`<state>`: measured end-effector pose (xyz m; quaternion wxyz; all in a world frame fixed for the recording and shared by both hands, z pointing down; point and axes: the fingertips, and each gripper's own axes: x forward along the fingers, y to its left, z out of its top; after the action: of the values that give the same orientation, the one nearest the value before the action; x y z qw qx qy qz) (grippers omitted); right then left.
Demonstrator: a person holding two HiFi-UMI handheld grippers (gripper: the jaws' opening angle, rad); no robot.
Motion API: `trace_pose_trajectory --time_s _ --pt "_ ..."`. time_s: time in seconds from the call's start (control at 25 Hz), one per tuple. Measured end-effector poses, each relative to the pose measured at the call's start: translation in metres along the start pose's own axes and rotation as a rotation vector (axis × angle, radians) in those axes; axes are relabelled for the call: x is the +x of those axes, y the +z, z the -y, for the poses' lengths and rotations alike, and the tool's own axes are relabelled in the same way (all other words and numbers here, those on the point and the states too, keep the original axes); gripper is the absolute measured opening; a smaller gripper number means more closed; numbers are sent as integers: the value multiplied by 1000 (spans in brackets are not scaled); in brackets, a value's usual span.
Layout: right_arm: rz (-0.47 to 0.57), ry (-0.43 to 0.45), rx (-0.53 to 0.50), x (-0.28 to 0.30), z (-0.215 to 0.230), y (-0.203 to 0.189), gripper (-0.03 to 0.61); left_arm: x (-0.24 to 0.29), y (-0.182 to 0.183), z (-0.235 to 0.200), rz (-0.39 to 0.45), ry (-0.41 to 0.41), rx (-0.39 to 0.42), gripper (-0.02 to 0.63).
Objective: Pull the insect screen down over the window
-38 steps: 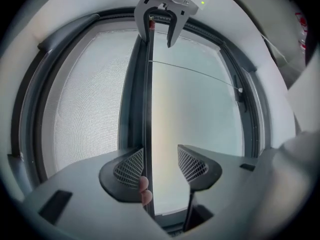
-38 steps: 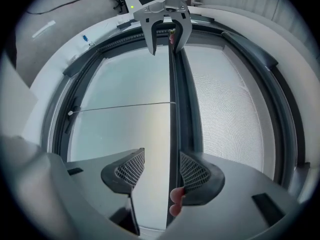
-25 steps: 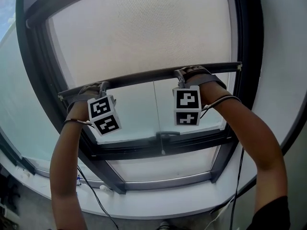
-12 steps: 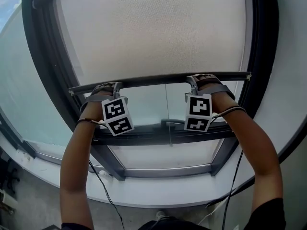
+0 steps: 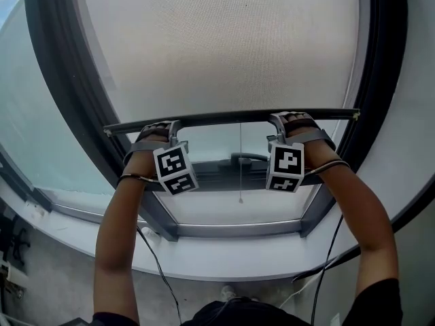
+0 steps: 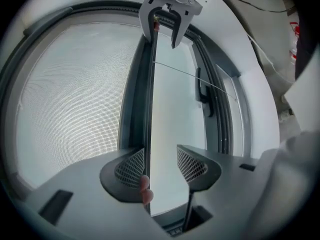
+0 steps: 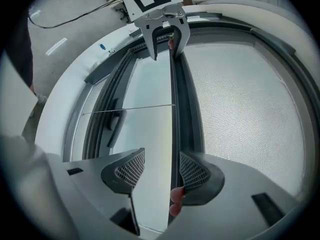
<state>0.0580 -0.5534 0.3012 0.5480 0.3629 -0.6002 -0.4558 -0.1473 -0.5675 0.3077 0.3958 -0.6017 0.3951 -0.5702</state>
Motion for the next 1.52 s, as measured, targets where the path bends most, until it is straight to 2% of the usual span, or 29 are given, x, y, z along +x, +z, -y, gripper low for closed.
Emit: trace_pose_trajectory --time_s 0.16,0.36,0.52,0.76,0.96,1.16,1.36,1.52 --pt "-10 27 13 4 -20 0 219 5 -1 19 -19 -11 15 206" --pt "-10 127 18 19 -64 5 219 21 -4 65 1 -106 1 206" --pt "-3 150 20 26 -91 5 219 29 -6 92 -12 -134 5 206" --pt "0 238 29 33 -132 5 219 38 -5 132 21 -244 -32 206" --pt "-5 225 37 41 -153 4 219 46 -5 154 7 -235 -10 206" --pt "-4 208 69 42 -151 8 219 47 -5 153 35 -250 -57 206" --pt "-27 278 51 50 -187 5 219 52 1 183 71 -324 -105 204" --pt "-40 307 45 58 -216 6 219 64 -5 214 42 -349 -85 204"
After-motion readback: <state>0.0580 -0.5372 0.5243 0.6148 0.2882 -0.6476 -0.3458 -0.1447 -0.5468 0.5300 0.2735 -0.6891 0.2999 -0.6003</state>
